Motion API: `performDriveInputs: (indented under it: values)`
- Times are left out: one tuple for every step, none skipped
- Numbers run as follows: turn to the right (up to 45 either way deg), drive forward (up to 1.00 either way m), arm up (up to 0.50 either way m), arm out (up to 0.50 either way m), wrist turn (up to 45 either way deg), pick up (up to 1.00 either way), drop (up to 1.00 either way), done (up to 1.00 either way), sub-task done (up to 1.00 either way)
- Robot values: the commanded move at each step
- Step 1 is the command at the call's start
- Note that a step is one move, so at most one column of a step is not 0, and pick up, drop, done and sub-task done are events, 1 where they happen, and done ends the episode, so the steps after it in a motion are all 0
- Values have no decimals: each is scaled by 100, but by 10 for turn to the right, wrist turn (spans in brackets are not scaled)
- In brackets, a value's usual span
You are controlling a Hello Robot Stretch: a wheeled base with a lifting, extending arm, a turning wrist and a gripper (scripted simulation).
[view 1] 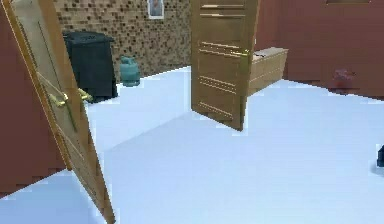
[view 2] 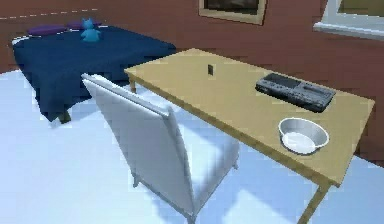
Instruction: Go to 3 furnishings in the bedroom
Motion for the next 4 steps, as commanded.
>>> performDriveInputs:
  values:
    - [0,20,0,0,0,0,0,0,0]
    - [240,0,0,0,0,0,0,0,0]
    - [0,95,0,0,0,0,0,0,0]
    - [450,0,0,0,0,0,0,0,0]
